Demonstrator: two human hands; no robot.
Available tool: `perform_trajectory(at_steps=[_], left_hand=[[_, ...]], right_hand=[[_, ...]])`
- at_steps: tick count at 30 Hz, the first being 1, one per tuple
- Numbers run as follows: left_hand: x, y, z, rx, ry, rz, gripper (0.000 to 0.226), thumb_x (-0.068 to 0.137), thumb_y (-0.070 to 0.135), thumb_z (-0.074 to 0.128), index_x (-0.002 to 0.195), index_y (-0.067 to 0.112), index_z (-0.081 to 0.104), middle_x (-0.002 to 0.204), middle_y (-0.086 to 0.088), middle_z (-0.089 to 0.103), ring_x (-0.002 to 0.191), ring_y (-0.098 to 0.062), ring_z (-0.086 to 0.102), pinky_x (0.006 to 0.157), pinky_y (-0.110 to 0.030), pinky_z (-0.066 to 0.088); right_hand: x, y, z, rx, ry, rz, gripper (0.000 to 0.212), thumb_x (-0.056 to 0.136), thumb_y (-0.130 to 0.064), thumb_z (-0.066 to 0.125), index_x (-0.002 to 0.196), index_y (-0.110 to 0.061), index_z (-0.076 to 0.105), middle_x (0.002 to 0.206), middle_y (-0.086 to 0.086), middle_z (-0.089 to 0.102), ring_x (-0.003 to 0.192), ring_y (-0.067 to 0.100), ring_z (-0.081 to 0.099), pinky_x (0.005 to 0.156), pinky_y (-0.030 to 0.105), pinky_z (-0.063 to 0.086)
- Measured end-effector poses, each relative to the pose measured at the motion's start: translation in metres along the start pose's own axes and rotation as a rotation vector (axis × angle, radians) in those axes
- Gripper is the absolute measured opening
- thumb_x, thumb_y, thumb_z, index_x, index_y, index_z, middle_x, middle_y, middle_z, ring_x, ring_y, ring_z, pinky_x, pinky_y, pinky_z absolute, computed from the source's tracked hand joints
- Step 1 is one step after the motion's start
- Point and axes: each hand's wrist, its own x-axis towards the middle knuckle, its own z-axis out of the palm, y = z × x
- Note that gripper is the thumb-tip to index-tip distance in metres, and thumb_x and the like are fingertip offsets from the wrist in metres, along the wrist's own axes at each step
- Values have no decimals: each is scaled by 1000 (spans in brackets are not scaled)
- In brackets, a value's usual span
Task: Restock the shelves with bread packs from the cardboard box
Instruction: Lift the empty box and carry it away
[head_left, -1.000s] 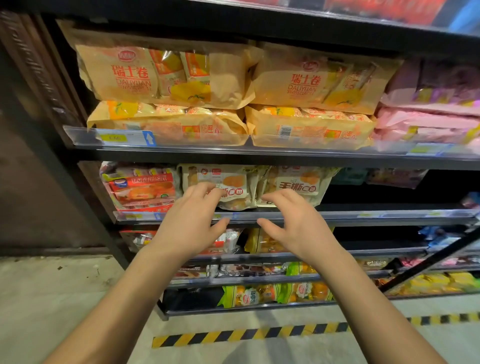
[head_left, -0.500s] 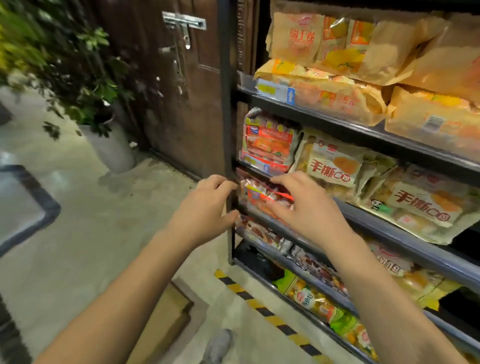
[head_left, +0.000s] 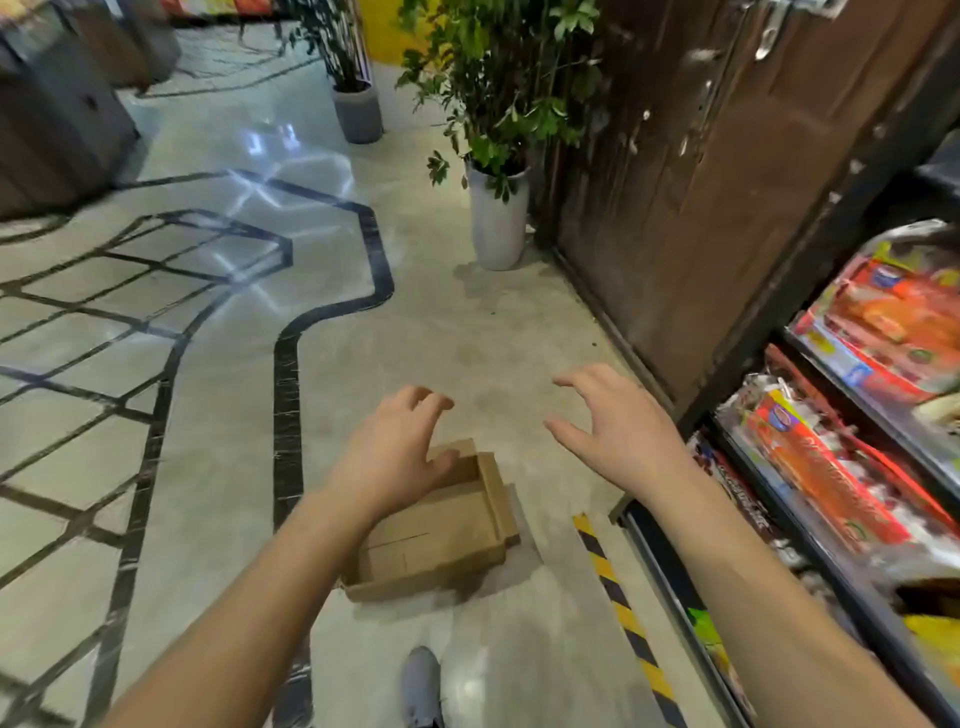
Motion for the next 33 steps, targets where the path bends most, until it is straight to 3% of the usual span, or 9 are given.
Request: perform_trajectory(at_steps=[8,17,25,33], left_hand=[[5,-123,20,-51,-83,-196,61,93,45,65,148,24,45,149,2,44,135,-19,44,110,-32,41],[72,-191,90,-101,-171,-274,61,93,43,66,147,27,44,148,4,46,132,-16,47,104,-30,45],[133,-238,235,-123,-333,-379,59,95,47,63,145,24,44,149,0,43,127,-20,50,99,-32,50],[160,-286,401,-78,-489,-465,61,95,45,64,148,26,41,149,-3,44,131,-24,48,105,-42,50]], right_hand=[[78,-45,72,-2,-145,7,48,98,-48,56,141,-29,52,138,-5,53,129,18,52,103,41,46],[158,-26,165,30,-224,81,47,98,-46,58,141,-30,52,139,-5,53,127,19,54,100,38,47],[220,48,307,38,-357,92,46,98,-47,58,139,-27,54,139,-2,52,122,23,57,96,37,46],[234,111,476,-1,-518,122,45,99,-42,56,141,-24,53,137,2,53,114,27,60,94,39,50]])
